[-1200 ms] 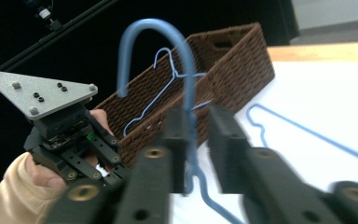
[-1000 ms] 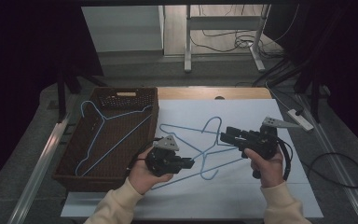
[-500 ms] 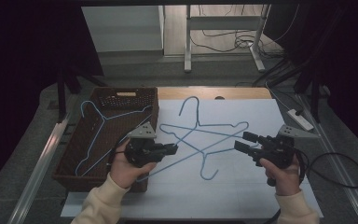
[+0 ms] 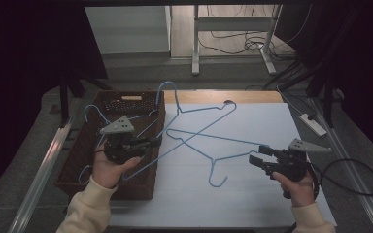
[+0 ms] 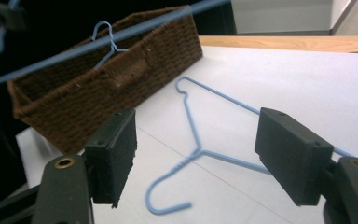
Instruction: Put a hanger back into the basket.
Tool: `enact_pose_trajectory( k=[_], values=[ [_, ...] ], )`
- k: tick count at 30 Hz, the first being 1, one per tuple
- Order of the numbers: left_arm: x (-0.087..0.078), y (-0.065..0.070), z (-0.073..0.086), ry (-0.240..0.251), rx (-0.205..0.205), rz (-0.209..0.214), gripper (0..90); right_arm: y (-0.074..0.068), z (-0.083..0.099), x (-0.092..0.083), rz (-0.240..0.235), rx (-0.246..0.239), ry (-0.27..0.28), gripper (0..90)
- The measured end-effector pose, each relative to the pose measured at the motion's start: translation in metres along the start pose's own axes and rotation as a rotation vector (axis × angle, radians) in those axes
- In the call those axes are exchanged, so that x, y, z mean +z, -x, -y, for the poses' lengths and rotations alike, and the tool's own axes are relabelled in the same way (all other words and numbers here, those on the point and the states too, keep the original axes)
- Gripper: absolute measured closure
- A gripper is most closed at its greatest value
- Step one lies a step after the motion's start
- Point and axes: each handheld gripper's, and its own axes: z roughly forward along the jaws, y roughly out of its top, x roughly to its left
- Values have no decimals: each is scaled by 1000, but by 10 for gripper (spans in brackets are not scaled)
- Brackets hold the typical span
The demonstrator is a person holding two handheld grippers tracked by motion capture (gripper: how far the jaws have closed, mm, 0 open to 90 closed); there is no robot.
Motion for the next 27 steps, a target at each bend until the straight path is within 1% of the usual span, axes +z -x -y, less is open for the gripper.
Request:
enact_pose_trajectory(
  k=[4,10,12,15,16,18,19,23,27],
  values=[
    [-11,-10,3,21,-11,-23,872,2,5,2,30,-37,-14,286],
    [-28,-23,9,46,-26,-68,872,4,9,6,67,-63,-34,275],
    [-34,-29,13,57,-32,-87,872,4,11,7,71,-61,-37,275],
    [-41,-36,17,71,-39,-104,872,6,14,10,82,-62,-54,275],
    [-41,-36,17,71,-39,-104,872,6,14,10,82,-62,-54,275],
    [-51,-45,23,88,-45,-130,873,7,16,13,97,-61,-72,275],
    [-53,-47,25,92,-47,-137,872,7,17,13,101,-62,-77,274],
    [-63,-60,32,97,-65,-176,873,9,18,13,111,-60,-83,275],
    [-69,-71,39,94,-67,-211,873,10,19,13,114,-59,-83,274]
  ],
)
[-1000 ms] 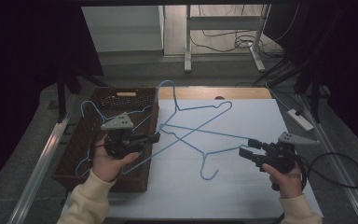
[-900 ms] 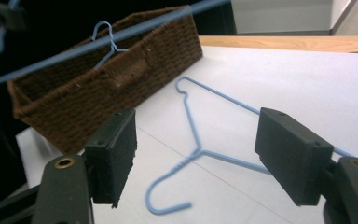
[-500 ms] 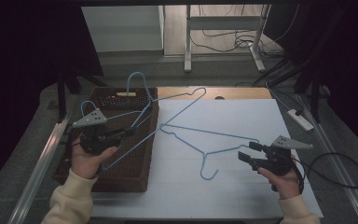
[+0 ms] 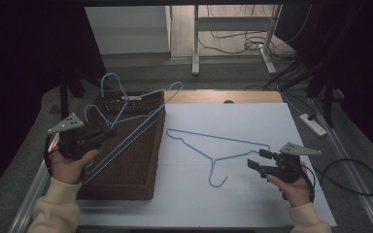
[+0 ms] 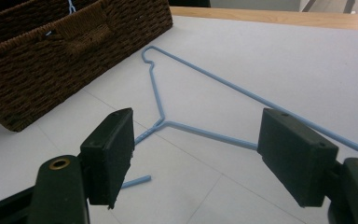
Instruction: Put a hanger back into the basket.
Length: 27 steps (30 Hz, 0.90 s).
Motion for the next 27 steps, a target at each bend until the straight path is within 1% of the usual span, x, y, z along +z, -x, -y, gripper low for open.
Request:
enact_pose_trajectory(
  k=[2,6,7,8,10,11,13,18,21,27],
  values=[
    [-2,-6,2,2,0,-10,873,0,1,1,-2,1,-4,275],
    [-5,-14,6,2,-12,-31,873,0,2,4,3,-2,-16,275],
    [-5,-14,6,2,-12,-31,873,0,2,4,3,-3,-17,275],
    [-7,-18,8,1,-12,-45,873,-1,2,5,2,-6,-18,275],
    [-8,-22,10,1,-17,-53,873,-2,2,5,0,-14,-24,275],
    [-8,-22,10,1,-17,-53,873,-2,2,6,3,-18,-27,274],
    [-8,-30,14,-5,-25,-64,873,-2,2,7,-1,-20,-32,273],
    [-4,-38,18,-25,-34,-79,873,-4,3,8,-10,-20,-44,274],
    [-2,-41,20,-33,-32,-86,873,-4,3,9,-14,-26,-56,273],
    [-1,-49,18,-62,-20,-111,873,-2,4,9,-10,-18,-59,272]
  ],
)
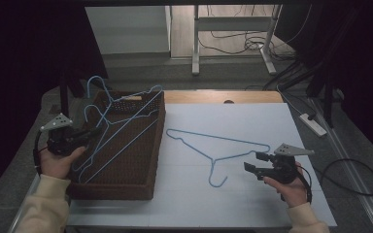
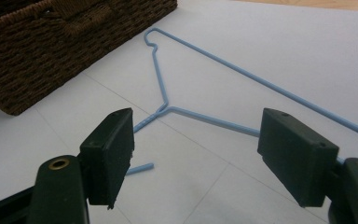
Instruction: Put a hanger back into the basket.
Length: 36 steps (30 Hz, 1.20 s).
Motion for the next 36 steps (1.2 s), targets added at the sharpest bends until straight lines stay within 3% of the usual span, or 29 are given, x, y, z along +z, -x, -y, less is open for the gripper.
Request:
enact_pose_trajectory(
  k=[12,20,26,36],
  values=[
    [0,-9,6,-44,14,-22,873,-2,1,3,-8,-11,-28,273],
    [15,-11,17,-93,-1,1,873,-1,1,5,-7,-2,-32,274],
    [27,-9,21,-131,10,16,872,0,1,4,-6,3,-32,276],
    [36,-11,24,-213,7,-35,870,0,1,3,-4,8,-30,277]
  ],
)
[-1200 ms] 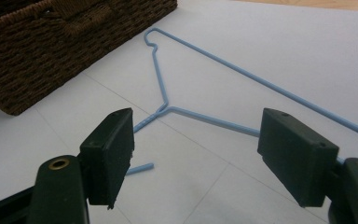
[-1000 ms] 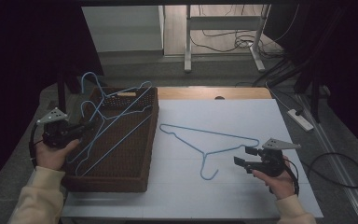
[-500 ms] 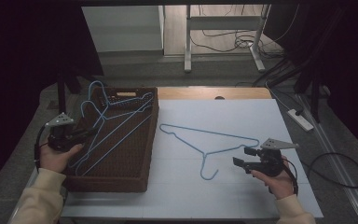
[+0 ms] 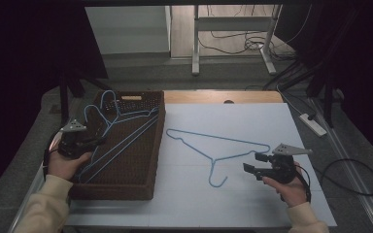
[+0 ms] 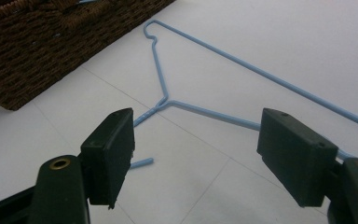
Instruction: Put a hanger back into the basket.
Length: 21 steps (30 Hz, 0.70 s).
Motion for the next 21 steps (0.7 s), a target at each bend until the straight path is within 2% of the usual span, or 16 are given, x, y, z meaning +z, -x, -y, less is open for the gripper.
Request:
enact_pose_trajectory(
  k=[1,3,5,8,9,11,15,17,21],
  values=[
    [1,0,0,-3,-6,-3,844,0,0,0,0,1,0,276],
    [1,-1,0,2,-7,-29,710,0,0,0,0,0,-1,276],
    [2,-1,-1,-5,-3,-59,632,0,0,0,0,0,0,276],
    [0,-1,-2,14,-10,-81,493,0,0,0,1,1,2,276],
    [-2,-1,-2,25,-8,-84,478,0,0,-1,1,2,2,276],
    [-3,0,-3,35,-6,-81,441,0,0,-1,1,3,2,276],
    [-12,6,-5,80,2,-50,375,1,0,0,2,4,0,276],
    [-18,13,-8,112,7,-25,347,1,0,-1,2,5,1,276],
    [-26,26,-10,147,14,16,318,1,-1,0,0,8,6,276]
  ],
)
